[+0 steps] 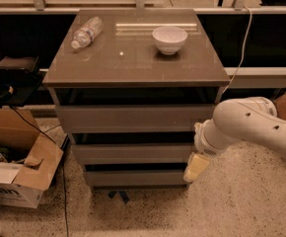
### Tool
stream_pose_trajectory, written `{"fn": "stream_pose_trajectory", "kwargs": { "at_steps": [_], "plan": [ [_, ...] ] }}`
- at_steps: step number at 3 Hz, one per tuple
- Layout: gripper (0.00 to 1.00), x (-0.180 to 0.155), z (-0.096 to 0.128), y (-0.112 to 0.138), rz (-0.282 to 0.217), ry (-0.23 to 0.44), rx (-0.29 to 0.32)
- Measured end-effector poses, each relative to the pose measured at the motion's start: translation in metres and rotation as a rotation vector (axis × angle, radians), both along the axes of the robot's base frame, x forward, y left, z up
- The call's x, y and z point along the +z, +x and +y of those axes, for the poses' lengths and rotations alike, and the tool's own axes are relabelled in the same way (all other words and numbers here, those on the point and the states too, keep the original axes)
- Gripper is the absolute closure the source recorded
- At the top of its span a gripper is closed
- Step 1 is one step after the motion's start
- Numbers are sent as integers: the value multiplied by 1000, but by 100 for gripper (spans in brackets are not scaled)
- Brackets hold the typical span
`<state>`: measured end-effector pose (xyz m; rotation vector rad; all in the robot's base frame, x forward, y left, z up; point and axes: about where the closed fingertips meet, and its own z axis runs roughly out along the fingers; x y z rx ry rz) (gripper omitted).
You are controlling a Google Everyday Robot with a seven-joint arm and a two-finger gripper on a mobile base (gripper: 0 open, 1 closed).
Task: Open middle drawer
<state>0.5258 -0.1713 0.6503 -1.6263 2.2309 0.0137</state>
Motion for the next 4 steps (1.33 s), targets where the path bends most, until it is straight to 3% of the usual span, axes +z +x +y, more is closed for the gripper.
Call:
{"fn": "stream_pose_trajectory", "kwargs": {
  "at_steps": [2, 4],
  "plan": [
    [0, -19, 6, 5, 0, -22, -16],
    [0, -72, 10, 29, 1, -9, -32]
  ]
}}
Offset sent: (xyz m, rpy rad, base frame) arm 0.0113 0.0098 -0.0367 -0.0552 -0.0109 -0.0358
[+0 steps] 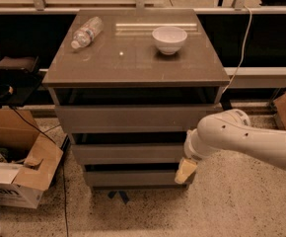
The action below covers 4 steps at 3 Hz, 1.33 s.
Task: Open middle drawer
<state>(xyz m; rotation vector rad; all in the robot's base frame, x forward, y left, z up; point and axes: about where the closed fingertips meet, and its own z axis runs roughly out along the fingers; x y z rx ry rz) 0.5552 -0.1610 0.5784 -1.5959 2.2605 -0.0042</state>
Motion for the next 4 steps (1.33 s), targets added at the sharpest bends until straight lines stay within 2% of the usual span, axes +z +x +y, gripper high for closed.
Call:
{"fn": "stream_pose_trajectory", "kwargs": {
  "at_steps": [2, 4],
  "plan": [
    [0, -42, 7, 24, 16, 93, -21],
    [0, -70, 17, 39, 34, 186, -43]
  ]
}}
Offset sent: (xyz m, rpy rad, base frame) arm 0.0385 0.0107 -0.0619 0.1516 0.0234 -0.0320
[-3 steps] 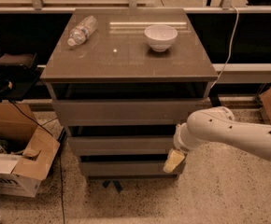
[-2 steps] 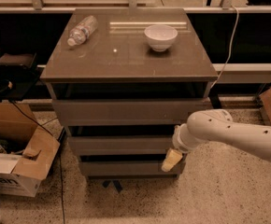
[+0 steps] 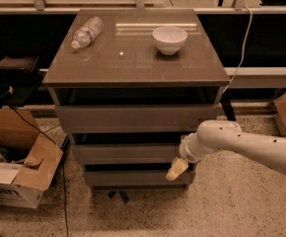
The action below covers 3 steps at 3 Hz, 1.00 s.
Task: Open middle drawer
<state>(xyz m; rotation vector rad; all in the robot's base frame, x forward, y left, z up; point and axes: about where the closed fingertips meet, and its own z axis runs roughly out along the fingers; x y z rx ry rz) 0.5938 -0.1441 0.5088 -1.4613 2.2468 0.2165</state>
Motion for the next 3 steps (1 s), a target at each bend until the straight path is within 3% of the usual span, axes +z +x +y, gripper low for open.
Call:
{"fn": "stream_pose_trajectory", "kwargs": {
  "at_steps": [2, 3],
  "plan": [
    [0, -19, 12, 16, -5, 123, -42],
    [0, -45, 14, 48, -6, 209, -58]
  ]
}}
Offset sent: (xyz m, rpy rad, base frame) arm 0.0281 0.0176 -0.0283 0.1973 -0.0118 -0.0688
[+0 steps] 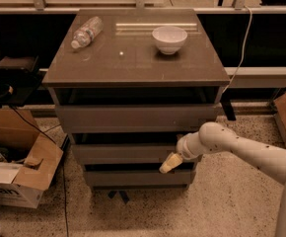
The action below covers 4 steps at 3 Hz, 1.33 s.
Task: Open middle drawer
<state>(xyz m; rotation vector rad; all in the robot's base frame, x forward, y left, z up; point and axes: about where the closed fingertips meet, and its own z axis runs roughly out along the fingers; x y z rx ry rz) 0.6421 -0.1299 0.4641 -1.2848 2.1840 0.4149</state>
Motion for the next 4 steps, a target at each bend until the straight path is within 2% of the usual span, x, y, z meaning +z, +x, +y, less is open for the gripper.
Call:
{"fn": "stream_pose_trajectory", "kwargs": {
  "at_steps": [1, 3, 4],
  "plan": [
    [0, 0, 0, 0, 0, 0, 0],
    [0, -16, 0, 11, -29, -8, -59],
    [0, -38, -5, 22, -7, -3, -83]
  ]
}}
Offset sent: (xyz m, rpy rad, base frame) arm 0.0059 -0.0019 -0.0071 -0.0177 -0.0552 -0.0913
